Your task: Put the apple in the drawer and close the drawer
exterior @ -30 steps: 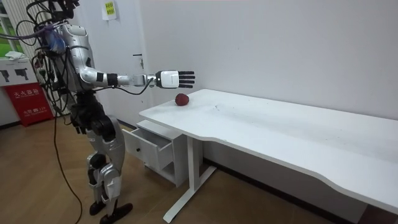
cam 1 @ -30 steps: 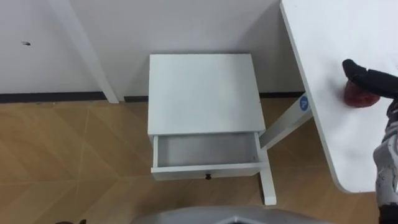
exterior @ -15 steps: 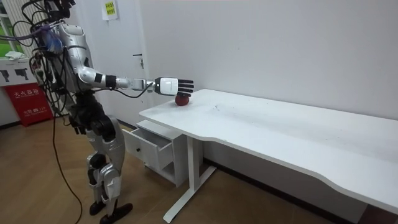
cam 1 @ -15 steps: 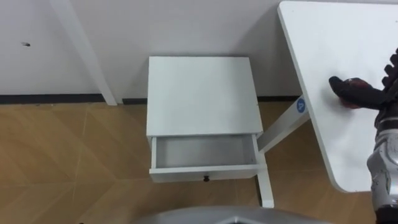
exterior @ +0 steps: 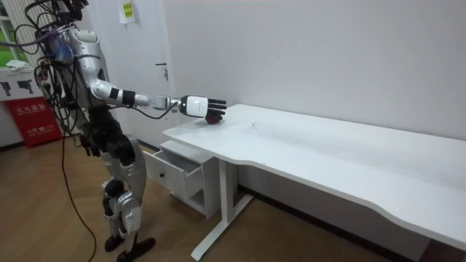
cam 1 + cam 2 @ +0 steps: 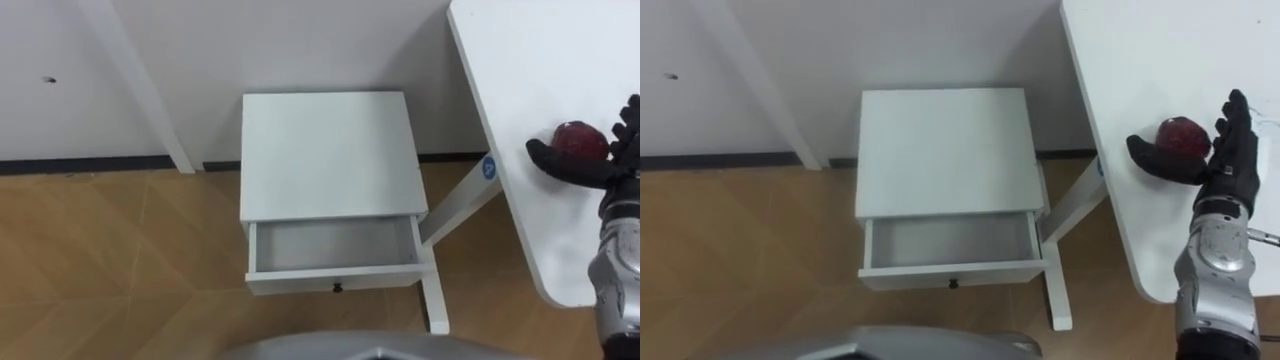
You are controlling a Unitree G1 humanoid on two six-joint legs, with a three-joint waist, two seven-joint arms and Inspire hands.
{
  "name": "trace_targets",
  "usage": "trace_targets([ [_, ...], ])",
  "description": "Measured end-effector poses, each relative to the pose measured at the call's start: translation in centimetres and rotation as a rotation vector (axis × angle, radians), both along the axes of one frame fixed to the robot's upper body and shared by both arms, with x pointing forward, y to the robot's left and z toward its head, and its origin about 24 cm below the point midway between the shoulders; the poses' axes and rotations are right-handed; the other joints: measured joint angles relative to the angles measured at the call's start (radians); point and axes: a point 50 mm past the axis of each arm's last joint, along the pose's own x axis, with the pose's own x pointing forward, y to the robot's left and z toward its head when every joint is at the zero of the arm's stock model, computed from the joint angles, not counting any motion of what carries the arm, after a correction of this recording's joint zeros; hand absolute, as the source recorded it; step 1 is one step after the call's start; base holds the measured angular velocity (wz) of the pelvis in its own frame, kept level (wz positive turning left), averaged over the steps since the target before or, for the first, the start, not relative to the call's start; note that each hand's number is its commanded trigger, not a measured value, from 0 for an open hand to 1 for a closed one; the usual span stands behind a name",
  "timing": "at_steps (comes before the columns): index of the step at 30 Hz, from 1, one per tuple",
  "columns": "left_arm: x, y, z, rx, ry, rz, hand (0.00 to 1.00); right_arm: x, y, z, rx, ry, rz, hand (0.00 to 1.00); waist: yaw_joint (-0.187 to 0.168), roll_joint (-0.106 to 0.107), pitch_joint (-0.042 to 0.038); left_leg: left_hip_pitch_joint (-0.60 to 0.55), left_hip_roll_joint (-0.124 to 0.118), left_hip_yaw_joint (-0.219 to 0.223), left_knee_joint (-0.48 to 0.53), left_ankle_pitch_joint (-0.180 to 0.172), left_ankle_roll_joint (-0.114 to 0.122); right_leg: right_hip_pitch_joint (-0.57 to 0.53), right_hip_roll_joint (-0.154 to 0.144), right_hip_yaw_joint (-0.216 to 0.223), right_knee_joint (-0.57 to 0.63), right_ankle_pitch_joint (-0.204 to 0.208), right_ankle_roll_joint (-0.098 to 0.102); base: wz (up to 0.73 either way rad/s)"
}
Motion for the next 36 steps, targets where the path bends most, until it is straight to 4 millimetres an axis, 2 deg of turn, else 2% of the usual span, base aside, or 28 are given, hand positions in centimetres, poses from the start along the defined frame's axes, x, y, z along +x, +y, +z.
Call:
trace_targets([
  [8, 0.3, 0.1, 0.1, 0.003, -0.010, -0.006, 0.00, -1.2, -0.2, -1.3, -0.070, 0.117, 0.031, 0.00, 0.006, -0.006, -0.0026, 0.002, 0.001, 0.002, 0.001, 0.000, 0.000, 0.001, 0.001, -0.003, 0.001, 0.000, 0.000, 0.00],
  [11, 0.7, 0.1, 0.1, -0.003, -0.028, -0.013, 0.00, -1.5, -0.2, -1.8, -0.067, 0.143, 0.027, 0.11, 0.011, -0.007, -0.0028, 0.003, 0.001, 0.002, 0.001, 0.000, 0.000, 0.001, 0.001, -0.004, 0.001, 0.000, 0.000, 0.00],
  [12, 0.8, 0.1, 0.1, -0.004, -0.029, -0.014, 0.00, -1.5, -0.1, -1.9, -0.071, 0.145, 0.033, 0.50, 0.011, -0.008, -0.0026, 0.003, 0.001, 0.002, 0.001, 0.000, 0.000, 0.001, 0.001, -0.005, 0.001, 0.000, 0.000, 0.00],
  [13, 0.8, 0.1, 0.1, -0.004, -0.030, -0.014, 0.00, -1.5, -0.1, -1.9, -0.075, 0.148, 0.035, 0.56, 0.011, -0.009, -0.0025, 0.003, 0.001, 0.002, 0.001, 0.000, 0.000, 0.001, 0.001, -0.005, 0.001, 0.000, 0.000, 0.00],
  [14, 0.8, 0.1, 0.1, -0.004, -0.029, -0.014, 0.00, -1.5, -0.1, -1.9, -0.080, 0.150, 0.036, 0.73, 0.011, -0.009, -0.0025, 0.003, 0.001, 0.002, 0.001, 0.000, 0.000, 0.001, 0.001, -0.005, 0.001, 0.000, 0.000, 0.00],
  [15, 0.7, 0.1, 0.1, -0.005, -0.028, -0.013, 0.00, -1.5, -0.1, -1.9, -0.088, 0.152, 0.035, 1.00, 0.011, -0.010, -0.0024, 0.003, 0.001, 0.002, 0.001, 0.000, 0.000, 0.001, 0.001, -0.005, 0.001, 0.000, 0.000, 0.00],
  [24, 0.6, 0.2, 0.1, -0.012, -0.024, -0.013, 0.00, -1.6, -0.6, -1.8, -0.118, 0.168, 0.023, 1.00, 0.012, -0.019, -0.0024, -0.001, 0.002, -0.001, 0.001, -0.001, -0.001, 0.003, 0.001, -0.016, 0.001, 0.000, 0.000, 0.00],
  [26, 0.6, 0.2, 0.2, -0.016, -0.023, -0.014, 0.00, -1.6, -0.5, -1.9, -0.117, 0.173, 0.029, 1.00, 0.014, -0.019, -0.0024, -0.002, 0.002, -0.003, 0.001, -0.001, -0.001, 0.002, 0.000, -0.031, 0.001, 0.000, 0.000, 0.04],
  [36, 0.4, 0.1, 0.1, -0.036, -0.015, -0.015, 0.00, -1.2, 0.1, -2.0, -0.110, 0.173, 0.075, 1.00, 0.017, -0.024, -0.0050, -0.003, 0.003, -0.011, 0.007, -0.001, -0.001, 0.007, -0.001, -0.045, 0.002, 0.000, 0.000, 0.01],
])
